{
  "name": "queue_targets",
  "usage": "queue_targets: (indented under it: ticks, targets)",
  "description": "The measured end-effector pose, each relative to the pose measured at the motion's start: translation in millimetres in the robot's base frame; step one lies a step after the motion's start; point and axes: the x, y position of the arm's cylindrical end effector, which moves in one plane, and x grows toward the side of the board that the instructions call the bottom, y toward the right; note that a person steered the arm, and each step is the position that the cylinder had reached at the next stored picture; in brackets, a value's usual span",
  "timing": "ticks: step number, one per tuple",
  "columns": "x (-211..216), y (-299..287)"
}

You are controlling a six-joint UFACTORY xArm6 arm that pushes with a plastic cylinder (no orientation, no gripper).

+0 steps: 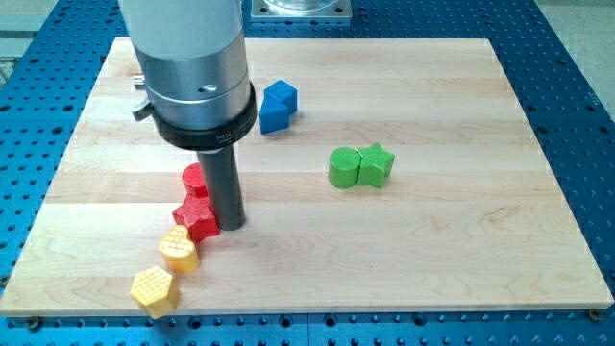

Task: Adjust the red and yellow blocks in a vertical line

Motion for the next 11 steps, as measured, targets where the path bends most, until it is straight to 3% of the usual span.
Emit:
queue_targets:
  ticks: [3, 5, 6, 11]
  targets:
    - [2, 24]
    - [-65, 62]
    - [-72, 63]
    - [-52, 1]
